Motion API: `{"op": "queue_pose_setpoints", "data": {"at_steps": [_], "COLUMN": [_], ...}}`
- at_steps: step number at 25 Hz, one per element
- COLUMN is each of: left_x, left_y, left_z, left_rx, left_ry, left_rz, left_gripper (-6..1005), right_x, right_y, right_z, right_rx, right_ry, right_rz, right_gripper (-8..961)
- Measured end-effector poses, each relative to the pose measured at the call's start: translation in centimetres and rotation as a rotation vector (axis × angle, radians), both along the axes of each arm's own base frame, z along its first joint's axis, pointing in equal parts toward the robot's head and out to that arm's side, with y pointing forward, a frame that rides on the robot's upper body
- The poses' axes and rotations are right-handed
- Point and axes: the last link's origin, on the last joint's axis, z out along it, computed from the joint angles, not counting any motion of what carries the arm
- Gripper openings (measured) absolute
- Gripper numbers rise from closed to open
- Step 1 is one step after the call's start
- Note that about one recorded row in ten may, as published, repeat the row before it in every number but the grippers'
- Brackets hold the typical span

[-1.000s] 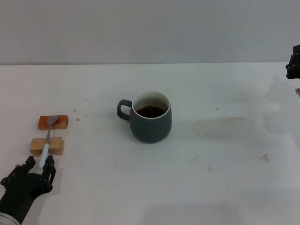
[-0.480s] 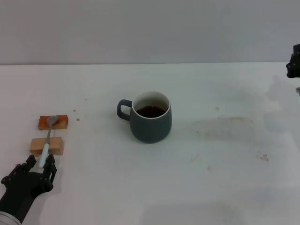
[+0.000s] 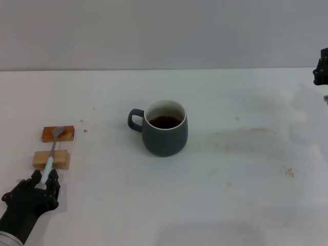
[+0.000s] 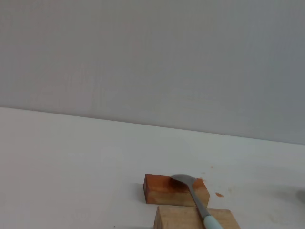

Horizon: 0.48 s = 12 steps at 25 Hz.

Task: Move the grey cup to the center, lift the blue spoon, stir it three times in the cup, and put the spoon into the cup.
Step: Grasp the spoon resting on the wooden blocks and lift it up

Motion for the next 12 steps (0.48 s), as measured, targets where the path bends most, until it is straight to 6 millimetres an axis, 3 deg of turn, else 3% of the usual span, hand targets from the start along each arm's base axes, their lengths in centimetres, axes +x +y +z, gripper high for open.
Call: {"op": "queue_pose_setpoints", "data": {"at_steps": [12], "left_x": [0.08], "left_y": [-0.02], "left_z": [-0.1], "left_rx": [-0.002], "left_ry": [-0.002], "left_rz": [-0.001], "left_gripper": [309], "right_x": [-0.12], "right_y": [0.08], "right_z": [-0.05], "right_rx": [-0.002], "right_ry": [-0.001], "right_rz": [0.003], "right_gripper": [-1]}}
